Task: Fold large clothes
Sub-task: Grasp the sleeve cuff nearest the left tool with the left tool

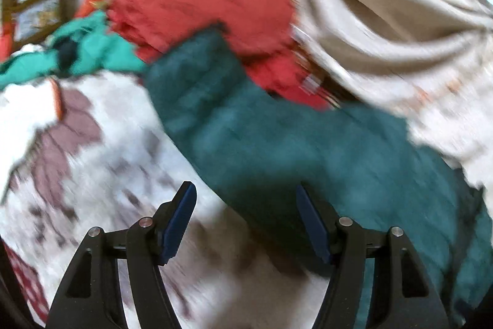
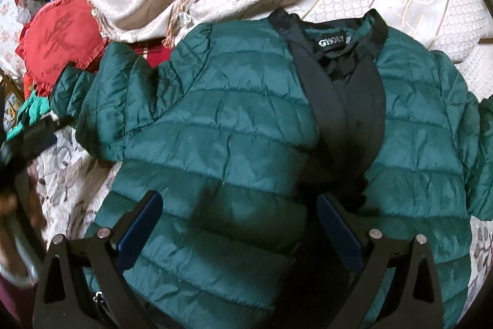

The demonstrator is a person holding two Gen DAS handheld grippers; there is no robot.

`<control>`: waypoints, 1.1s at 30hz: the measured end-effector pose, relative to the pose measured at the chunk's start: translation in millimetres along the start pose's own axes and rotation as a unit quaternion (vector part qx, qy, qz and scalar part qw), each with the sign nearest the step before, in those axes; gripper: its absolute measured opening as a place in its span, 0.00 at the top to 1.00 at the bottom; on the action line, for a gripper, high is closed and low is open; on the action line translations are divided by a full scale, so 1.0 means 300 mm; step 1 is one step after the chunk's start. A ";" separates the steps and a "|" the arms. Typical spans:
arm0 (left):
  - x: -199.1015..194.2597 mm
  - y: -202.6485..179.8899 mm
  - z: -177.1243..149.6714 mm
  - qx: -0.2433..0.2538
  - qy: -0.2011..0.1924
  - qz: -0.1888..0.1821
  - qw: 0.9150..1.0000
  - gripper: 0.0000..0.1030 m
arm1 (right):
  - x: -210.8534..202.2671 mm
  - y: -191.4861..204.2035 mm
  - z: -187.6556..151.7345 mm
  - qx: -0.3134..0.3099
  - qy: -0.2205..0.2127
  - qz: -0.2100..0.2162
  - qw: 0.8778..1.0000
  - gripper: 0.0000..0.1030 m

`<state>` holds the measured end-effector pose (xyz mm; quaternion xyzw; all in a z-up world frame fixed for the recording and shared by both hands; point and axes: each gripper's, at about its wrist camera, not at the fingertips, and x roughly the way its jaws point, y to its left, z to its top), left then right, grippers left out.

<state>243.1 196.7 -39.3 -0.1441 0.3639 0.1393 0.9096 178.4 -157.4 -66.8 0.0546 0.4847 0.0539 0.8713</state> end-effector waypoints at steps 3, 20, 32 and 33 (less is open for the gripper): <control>0.063 0.050 0.075 -0.008 -0.030 0.055 0.998 0.52 | 0.004 0.015 -0.005 -0.014 0.009 0.004 1.000 0.01; 0.349 0.148 0.260 -0.001 -0.027 0.095 0.995 1.00 | 0.046 0.029 -0.016 -0.014 0.026 0.017 0.999 0.01; -0.034 -0.028 0.152 0.030 -0.038 -0.049 0.998 1.00 | -0.036 -0.019 -0.024 0.000 0.008 0.005 1.000 0.01; -0.059 -0.054 0.139 0.037 -0.038 -0.057 0.997 1.00 | -0.046 -0.027 -0.024 0.002 0.006 0.002 1.000 0.01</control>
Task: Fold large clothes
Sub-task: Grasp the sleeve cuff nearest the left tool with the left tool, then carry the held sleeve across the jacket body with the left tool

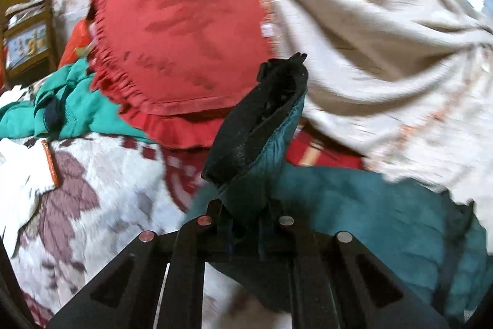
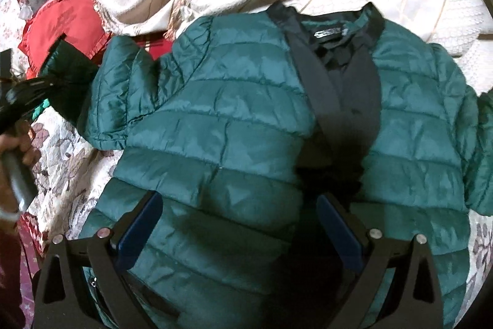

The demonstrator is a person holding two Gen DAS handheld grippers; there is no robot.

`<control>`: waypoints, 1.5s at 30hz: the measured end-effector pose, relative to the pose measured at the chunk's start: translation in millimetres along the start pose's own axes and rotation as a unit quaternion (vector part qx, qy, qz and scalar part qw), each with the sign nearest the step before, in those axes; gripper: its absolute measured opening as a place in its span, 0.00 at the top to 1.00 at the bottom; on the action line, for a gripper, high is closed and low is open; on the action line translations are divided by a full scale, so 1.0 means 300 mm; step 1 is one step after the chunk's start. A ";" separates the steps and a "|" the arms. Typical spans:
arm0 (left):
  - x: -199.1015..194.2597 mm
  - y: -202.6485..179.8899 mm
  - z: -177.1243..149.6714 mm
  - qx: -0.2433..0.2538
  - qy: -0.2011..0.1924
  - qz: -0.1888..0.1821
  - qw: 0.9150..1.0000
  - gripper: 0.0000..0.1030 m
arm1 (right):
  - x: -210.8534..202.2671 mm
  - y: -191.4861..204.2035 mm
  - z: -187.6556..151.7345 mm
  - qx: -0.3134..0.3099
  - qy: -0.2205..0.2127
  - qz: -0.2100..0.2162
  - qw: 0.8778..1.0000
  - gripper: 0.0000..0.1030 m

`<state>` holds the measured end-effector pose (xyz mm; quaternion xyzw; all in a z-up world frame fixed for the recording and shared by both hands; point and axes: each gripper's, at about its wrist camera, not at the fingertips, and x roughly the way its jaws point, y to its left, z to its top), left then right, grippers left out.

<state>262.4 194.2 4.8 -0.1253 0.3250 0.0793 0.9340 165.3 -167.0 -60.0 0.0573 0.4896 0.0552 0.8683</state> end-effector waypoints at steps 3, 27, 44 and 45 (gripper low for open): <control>-0.081 -0.095 -0.039 0.022 0.000 -0.029 0.999 1.00 | -0.020 -0.029 -0.004 0.005 -0.002 -0.012 1.000 0.01; -0.281 -0.870 -0.412 0.148 0.075 -0.181 0.969 1.00 | -0.270 -0.373 -0.124 0.082 -0.042 -0.065 0.994 0.01; -0.225 -0.968 -0.635 0.207 0.169 -0.290 0.919 0.75 | -0.280 -0.555 -0.182 0.130 -0.023 -0.084 0.988 0.01; -0.262 -0.946 -0.619 0.215 0.156 -0.294 0.918 0.69 | -0.278 -0.547 -0.176 0.132 -0.025 -0.077 0.988 0.01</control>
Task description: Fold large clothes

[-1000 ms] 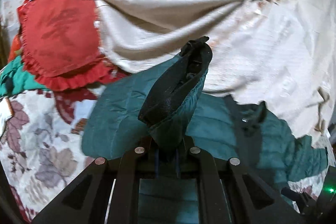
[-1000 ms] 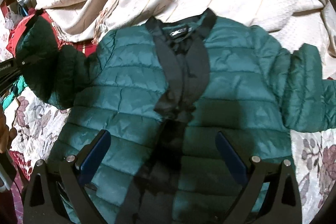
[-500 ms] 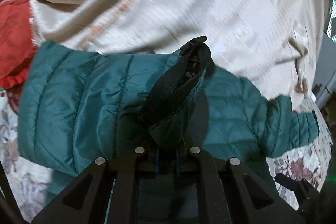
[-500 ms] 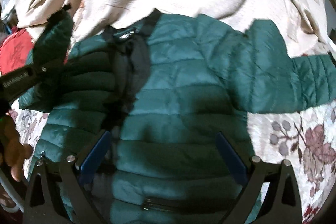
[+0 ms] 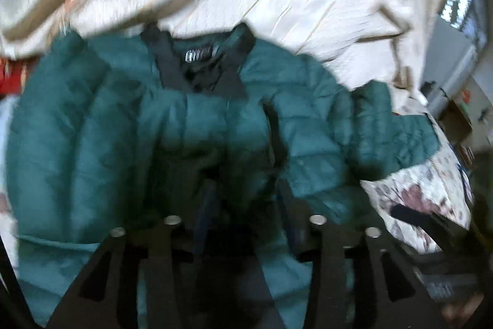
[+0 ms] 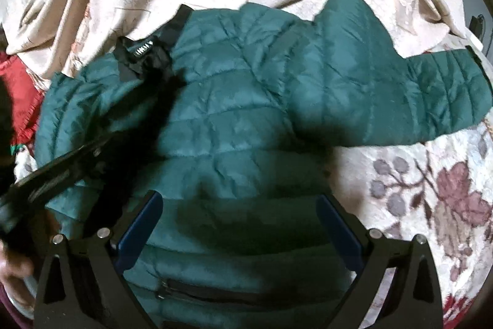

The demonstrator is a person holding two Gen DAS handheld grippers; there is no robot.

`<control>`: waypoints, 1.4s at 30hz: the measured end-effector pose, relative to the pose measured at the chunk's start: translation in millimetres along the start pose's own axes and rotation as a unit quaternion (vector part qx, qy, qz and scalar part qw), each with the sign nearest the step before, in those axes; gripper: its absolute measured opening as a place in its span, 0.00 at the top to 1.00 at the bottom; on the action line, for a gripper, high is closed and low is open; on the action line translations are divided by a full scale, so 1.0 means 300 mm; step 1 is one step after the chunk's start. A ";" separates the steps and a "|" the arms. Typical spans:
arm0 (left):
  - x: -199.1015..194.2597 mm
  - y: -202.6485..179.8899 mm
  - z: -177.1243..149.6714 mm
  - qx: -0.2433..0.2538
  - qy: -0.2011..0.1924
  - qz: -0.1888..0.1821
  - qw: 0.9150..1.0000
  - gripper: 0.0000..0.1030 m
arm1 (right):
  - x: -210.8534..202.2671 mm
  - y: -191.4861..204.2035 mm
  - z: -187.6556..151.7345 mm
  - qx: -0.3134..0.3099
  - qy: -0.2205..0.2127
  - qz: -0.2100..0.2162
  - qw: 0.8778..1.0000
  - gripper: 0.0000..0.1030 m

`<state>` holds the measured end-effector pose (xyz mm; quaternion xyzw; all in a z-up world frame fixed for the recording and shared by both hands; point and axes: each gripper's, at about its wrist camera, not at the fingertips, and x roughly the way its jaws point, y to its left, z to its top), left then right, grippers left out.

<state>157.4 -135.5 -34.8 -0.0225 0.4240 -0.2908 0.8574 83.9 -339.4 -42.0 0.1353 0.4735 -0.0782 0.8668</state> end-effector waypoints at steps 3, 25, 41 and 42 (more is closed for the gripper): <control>-0.131 0.026 -0.017 0.013 -0.025 0.006 1.000 0.66 | 0.014 0.041 0.017 0.011 -0.003 0.028 1.000 0.01; -0.086 0.579 -0.103 -0.138 -0.010 0.187 0.973 0.66 | 0.181 0.239 0.256 -0.070 -0.092 -0.035 0.993 0.81; -0.046 0.450 -0.002 -0.100 -0.063 0.198 0.973 0.66 | 0.157 0.238 0.220 -0.080 -0.087 0.013 0.993 0.29; -0.028 0.442 -0.001 -0.098 -0.062 0.199 0.973 0.66 | 0.175 0.264 0.212 -0.096 -0.073 0.029 0.992 0.29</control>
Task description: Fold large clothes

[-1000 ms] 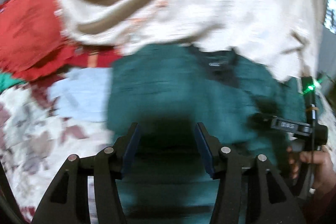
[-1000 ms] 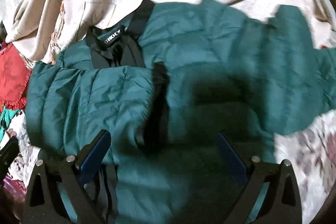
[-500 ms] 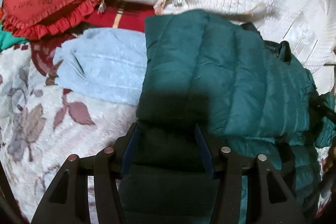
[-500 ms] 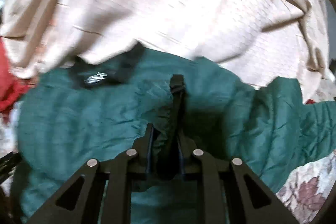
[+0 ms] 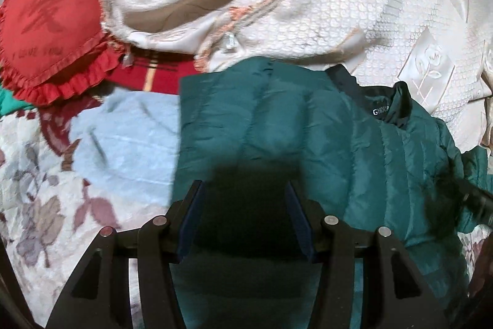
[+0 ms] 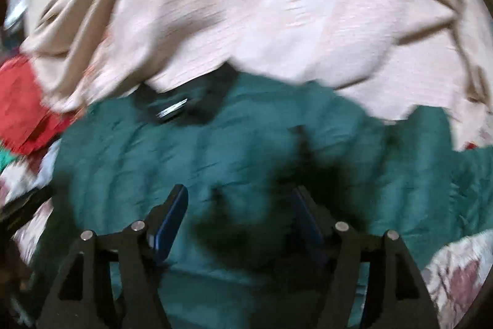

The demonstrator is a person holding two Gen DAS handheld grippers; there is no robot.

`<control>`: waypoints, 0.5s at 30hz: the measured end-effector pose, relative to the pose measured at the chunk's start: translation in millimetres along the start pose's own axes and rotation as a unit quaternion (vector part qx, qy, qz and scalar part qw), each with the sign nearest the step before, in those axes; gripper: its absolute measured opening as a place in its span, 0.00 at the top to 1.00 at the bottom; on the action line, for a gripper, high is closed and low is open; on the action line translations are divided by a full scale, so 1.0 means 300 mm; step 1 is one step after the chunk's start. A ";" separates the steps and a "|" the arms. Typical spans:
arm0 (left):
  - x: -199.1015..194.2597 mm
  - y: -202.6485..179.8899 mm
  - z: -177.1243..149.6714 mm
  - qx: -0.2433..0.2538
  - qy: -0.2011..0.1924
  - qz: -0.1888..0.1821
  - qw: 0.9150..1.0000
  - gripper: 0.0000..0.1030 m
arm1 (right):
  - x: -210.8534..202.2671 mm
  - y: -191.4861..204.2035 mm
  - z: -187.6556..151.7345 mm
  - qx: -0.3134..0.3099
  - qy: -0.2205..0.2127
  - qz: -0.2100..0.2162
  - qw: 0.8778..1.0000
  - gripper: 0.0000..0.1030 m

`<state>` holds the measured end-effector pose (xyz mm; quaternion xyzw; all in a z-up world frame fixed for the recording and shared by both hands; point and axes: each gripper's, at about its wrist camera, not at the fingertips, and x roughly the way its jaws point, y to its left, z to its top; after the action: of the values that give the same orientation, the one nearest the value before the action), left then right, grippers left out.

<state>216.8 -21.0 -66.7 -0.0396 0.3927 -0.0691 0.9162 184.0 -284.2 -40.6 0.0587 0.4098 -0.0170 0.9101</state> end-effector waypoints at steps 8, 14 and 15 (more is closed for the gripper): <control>0.108 -0.032 -0.014 0.001 0.021 0.016 1.000 0.66 | 0.234 0.002 0.007 -0.026 0.041 -0.038 0.998 0.33; 0.129 -0.039 -0.013 -0.001 0.024 0.029 0.999 0.65 | 0.268 0.071 0.066 -0.061 0.017 -0.070 0.996 0.33; 0.131 -0.039 -0.013 -0.001 0.024 0.029 0.999 0.65 | 0.261 0.074 0.067 -0.060 0.020 -0.067 0.996 0.33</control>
<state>239.5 -38.9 -96.0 -0.0271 0.4156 -0.0427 0.9081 252.6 -263.4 -83.8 -0.0230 0.4316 -0.0523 0.9003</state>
